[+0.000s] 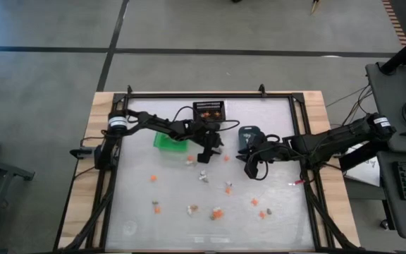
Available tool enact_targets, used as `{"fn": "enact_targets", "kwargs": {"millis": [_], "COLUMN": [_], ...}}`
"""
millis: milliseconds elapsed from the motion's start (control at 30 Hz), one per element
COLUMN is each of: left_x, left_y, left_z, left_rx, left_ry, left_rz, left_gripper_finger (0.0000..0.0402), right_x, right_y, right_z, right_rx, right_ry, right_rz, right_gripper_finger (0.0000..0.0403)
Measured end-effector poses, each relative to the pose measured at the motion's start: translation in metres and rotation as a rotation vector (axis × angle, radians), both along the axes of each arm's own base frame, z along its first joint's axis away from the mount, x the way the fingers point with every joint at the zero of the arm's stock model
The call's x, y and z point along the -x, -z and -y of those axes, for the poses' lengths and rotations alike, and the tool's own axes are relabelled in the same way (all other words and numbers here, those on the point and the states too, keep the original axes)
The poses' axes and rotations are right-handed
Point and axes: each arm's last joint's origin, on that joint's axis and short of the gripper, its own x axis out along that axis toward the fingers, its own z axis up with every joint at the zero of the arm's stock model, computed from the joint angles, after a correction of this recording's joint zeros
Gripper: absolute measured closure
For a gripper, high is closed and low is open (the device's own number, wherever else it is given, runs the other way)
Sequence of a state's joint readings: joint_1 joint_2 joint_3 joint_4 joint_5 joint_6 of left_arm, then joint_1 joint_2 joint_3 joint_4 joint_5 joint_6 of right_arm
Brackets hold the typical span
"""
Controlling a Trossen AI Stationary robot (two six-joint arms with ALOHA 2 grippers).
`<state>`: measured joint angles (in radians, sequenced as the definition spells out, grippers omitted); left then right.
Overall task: Sort Halloween decoration
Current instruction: Put the gray skull toy into the green bin
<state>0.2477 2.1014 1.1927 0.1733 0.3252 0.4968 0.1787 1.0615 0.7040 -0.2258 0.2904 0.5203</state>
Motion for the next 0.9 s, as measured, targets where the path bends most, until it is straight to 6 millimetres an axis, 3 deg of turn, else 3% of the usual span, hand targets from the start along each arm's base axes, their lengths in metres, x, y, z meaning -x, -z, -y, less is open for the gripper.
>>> {"fn": "enact_targets", "kwargs": {"millis": [533,800,900], "left_x": [0.001,0.000,0.002], "left_y": [0.004,0.002,-0.010], "left_z": [-0.002,-0.002,-0.002], "left_rx": [-0.010,-0.007,-0.009], "left_ry": [0.007,0.004,0.002], "left_rz": [-0.013,-0.013,0.002], "left_gripper_finger": [0.0357,0.0366,0.0366], "right_x": [0.000,0.000,0.000], "right_y": [0.001,0.001,0.001], "right_z": [0.000,0.000,0.000], "right_rx": [0.005,0.003,-0.002], "right_ry": [-0.003,-0.002,0.002], "right_rz": [-0.003,-0.003,-0.001], "right_gripper_finger": [0.0303,0.0303,0.0303]}}
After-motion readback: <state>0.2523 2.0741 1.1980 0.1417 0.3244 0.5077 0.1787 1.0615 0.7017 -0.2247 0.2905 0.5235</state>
